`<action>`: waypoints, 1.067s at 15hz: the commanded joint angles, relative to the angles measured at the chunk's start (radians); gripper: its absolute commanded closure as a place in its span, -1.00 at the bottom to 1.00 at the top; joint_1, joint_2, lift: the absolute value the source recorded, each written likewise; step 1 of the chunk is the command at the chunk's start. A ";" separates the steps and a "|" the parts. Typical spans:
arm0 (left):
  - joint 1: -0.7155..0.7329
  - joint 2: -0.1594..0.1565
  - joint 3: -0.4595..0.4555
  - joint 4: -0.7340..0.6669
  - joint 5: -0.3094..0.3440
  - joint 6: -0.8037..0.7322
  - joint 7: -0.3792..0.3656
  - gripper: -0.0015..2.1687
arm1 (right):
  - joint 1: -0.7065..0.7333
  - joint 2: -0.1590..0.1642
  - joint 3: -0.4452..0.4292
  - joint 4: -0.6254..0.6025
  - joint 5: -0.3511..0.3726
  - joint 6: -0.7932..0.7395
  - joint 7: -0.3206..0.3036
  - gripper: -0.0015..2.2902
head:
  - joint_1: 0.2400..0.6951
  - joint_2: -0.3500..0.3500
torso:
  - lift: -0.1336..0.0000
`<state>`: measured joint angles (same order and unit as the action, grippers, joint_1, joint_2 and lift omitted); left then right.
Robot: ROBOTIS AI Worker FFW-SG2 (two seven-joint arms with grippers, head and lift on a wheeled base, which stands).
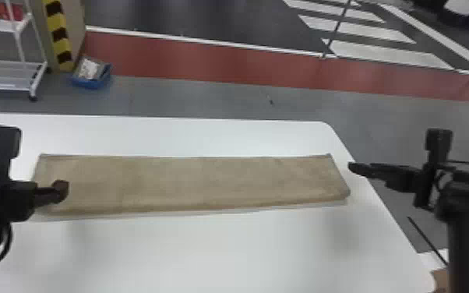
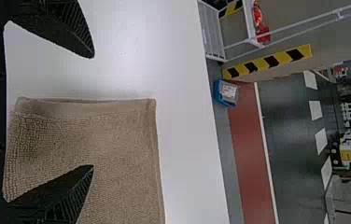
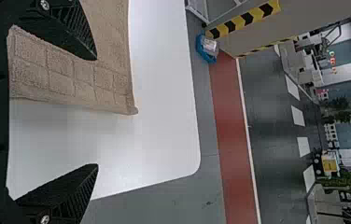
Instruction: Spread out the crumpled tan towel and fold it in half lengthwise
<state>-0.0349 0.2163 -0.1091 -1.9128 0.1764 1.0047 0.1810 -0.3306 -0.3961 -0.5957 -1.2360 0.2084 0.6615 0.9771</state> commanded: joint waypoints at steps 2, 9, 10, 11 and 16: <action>-0.010 0.000 0.003 0.009 0.000 -0.008 0.000 -0.96 | -0.015 -0.003 -0.003 0.027 0.000 -0.015 0.000 -0.94 | 1.00 -0.81 | -0.87; -0.028 0.000 0.006 0.018 0.000 -0.008 -0.002 -0.96 | -0.031 -0.010 -0.003 0.055 -0.004 -0.024 0.002 -0.94 | 1.00 -0.80 | -0.87; -0.031 0.000 0.006 0.018 0.000 -0.005 -0.002 -0.96 | -0.031 -0.010 -0.003 0.058 -0.004 -0.027 0.000 -0.95 | 1.00 -0.80 | -0.87; -0.034 0.000 0.006 0.020 0.000 -0.005 -0.002 -0.96 | -0.031 -0.012 -0.003 0.058 -0.004 -0.027 0.002 -0.95 | 1.00 -0.80 | -0.87; -0.054 0.002 0.014 0.038 0.000 -0.008 -0.005 -0.96 | -0.036 -0.018 -0.009 0.072 -0.015 -0.036 0.002 -0.95 | 1.00 -0.79 | -0.87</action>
<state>-0.0826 0.2169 -0.0974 -1.8823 0.1764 0.9974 0.1765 -0.3645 -0.4130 -0.6037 -1.1682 0.1938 0.6283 0.9784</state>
